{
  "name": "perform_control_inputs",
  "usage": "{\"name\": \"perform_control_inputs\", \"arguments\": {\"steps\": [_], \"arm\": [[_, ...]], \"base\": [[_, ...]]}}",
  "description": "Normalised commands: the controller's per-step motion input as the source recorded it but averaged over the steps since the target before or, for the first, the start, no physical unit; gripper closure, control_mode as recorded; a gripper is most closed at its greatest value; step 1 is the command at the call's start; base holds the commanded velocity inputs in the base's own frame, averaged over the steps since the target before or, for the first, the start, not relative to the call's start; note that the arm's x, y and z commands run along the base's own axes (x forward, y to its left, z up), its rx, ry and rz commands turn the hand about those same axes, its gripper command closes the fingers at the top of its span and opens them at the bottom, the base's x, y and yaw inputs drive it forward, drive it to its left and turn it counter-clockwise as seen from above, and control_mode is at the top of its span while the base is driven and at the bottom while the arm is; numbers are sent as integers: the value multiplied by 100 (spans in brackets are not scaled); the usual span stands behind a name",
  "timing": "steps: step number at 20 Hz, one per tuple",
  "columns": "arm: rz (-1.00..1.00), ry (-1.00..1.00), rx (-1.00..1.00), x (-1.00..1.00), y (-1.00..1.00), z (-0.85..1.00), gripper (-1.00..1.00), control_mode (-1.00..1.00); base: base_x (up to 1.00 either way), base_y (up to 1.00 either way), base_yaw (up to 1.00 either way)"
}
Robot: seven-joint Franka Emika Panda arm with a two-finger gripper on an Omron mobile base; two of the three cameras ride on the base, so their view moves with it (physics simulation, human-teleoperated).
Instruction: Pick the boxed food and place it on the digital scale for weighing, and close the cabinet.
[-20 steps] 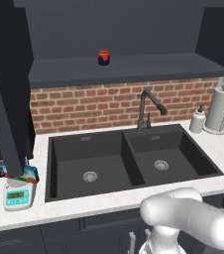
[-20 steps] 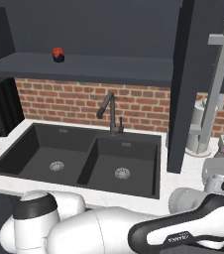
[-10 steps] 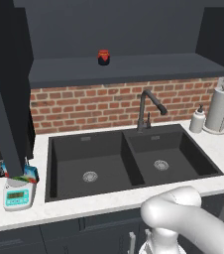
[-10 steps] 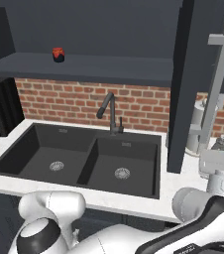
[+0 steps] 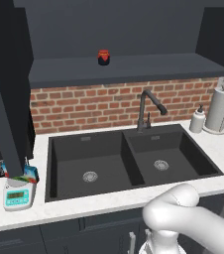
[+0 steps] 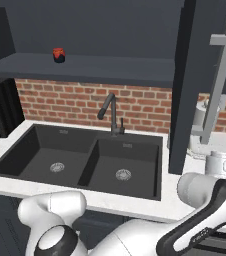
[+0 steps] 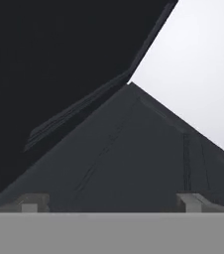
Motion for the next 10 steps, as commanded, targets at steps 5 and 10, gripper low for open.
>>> {"name": "perform_control_inputs", "arguments": {"steps": [5, 10], "arm": [[35, -11, 2, 13, 16, 30, -100, -100], [33, -26, 0, -3, 32, 49, -100, -100]], "base": [[0, 0, 0], [0, 0, 0]]}}
